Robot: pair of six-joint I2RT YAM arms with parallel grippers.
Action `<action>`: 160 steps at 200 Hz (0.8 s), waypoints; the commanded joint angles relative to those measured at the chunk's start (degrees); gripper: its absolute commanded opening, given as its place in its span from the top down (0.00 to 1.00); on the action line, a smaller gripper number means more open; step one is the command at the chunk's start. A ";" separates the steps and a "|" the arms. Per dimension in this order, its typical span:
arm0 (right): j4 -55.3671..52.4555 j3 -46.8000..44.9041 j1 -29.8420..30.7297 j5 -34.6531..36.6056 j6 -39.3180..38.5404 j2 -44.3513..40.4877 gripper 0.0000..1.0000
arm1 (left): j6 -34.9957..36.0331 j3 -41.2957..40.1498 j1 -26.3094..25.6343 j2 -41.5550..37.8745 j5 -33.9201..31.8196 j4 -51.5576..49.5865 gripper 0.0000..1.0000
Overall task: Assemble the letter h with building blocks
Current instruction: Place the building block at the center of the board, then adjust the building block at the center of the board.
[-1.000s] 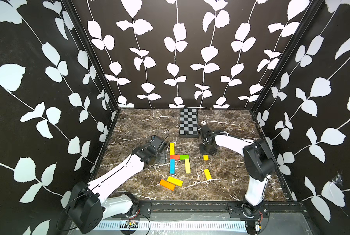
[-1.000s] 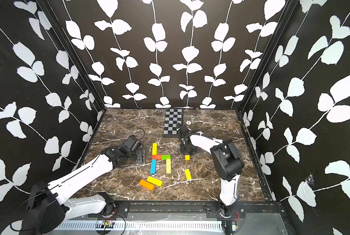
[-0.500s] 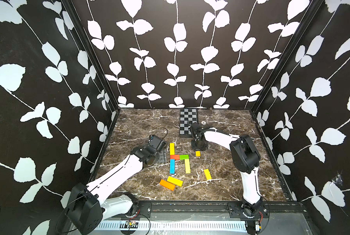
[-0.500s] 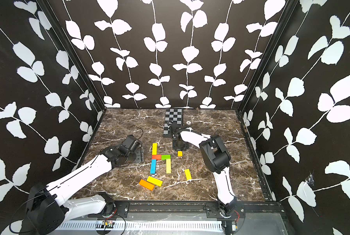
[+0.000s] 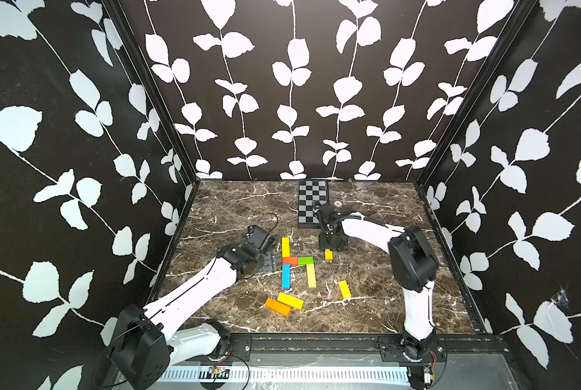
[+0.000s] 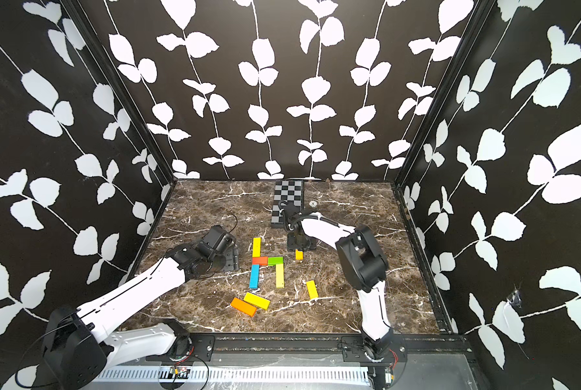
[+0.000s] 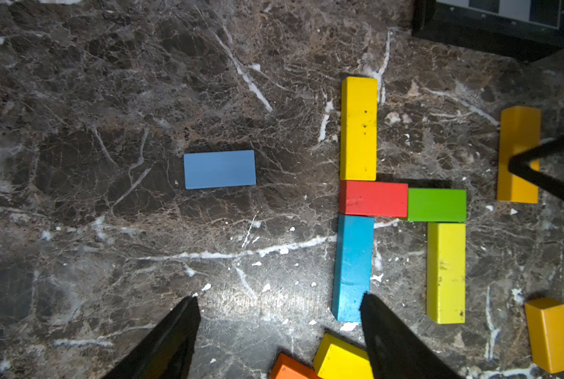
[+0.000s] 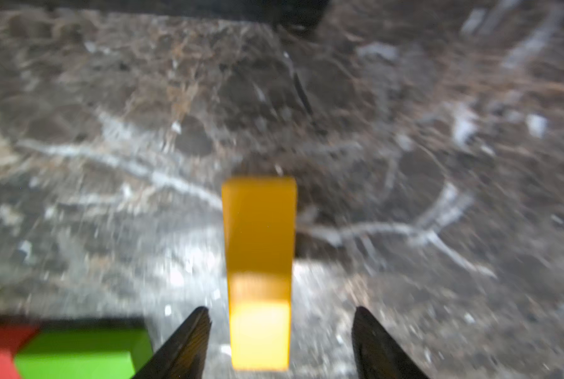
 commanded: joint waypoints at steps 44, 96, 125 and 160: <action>-1.63 -27.79 10.01 1.48 6.33 -23.38 0.29 | 0.57 0.02 0.69 -0.65 0.65 1.04 0.21; 2.47 -31.14 12.74 -0.72 7.15 -20.45 0.34 | -0.03 -0.07 0.69 -0.07 1.49 1.95 0.21; -3.70 -31.82 12.14 6.95 9.81 -19.51 0.38 | 0.03 -0.55 0.78 -1.00 1.45 1.33 0.21; -6.47 -34.23 6.39 9.40 10.62 -27.15 0.36 | 0.31 -0.37 0.80 -1.03 1.05 1.29 0.20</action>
